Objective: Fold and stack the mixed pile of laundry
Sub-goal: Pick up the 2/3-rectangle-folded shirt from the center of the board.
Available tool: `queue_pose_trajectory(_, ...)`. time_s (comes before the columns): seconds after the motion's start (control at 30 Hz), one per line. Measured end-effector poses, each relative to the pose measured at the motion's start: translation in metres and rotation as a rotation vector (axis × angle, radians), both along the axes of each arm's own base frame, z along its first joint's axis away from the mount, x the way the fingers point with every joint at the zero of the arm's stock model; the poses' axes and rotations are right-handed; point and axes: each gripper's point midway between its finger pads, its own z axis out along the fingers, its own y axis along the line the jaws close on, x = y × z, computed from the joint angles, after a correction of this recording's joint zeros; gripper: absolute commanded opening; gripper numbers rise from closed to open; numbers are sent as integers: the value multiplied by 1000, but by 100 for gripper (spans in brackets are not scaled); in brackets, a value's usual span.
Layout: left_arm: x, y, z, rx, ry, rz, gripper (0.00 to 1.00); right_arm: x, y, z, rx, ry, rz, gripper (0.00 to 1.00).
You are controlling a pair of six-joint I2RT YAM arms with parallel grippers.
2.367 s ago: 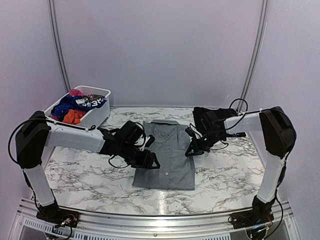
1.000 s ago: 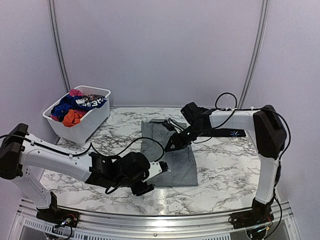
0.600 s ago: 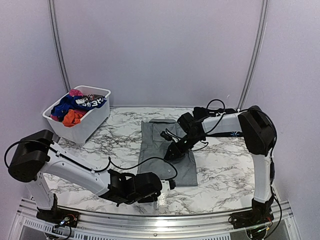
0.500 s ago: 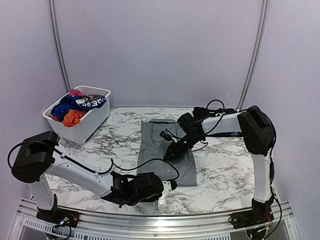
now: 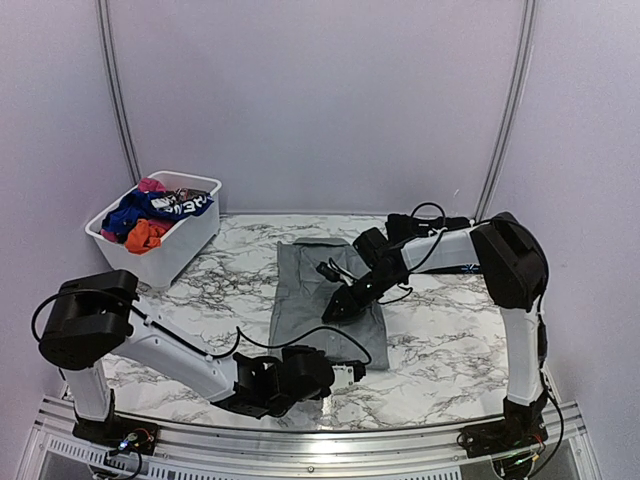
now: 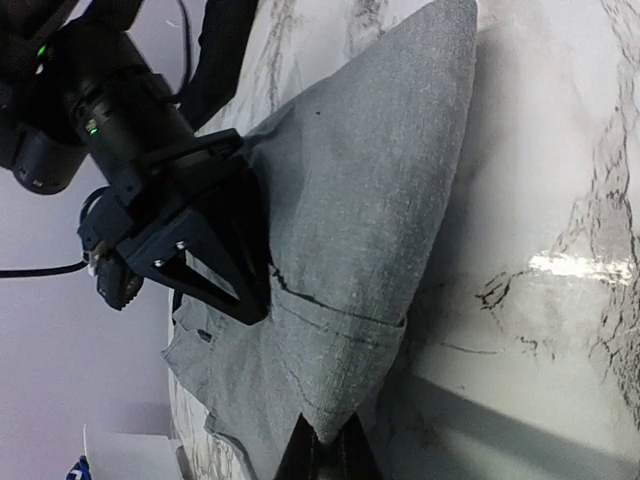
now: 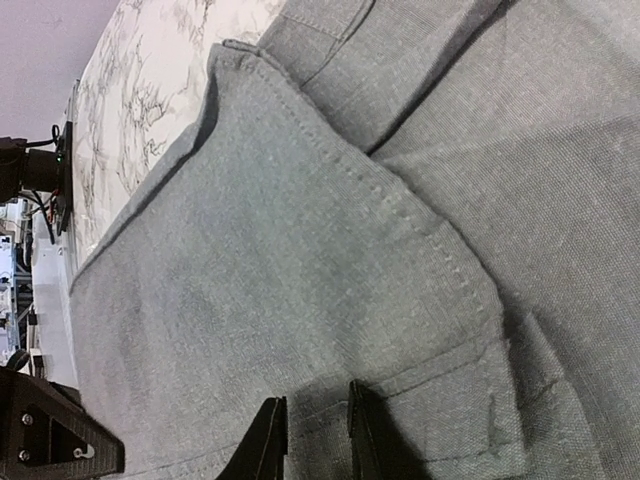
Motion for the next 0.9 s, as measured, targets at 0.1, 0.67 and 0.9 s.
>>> queue_pose_trajectory(0.1, -2, 3, 19, -28, -6, -15, 0, -8, 1, 3, 7, 7, 14, 38)
queue_pose_trajectory(0.67, -51, 30, 44, -89, 268, -28, 0, -24, 9, 31, -12, 26, 81, 22)
queue_pose_trajectory(0.9, -58, 43, 75, -124, 304, -28, 0, -78, 26, -1, -50, 86, 208, 19)
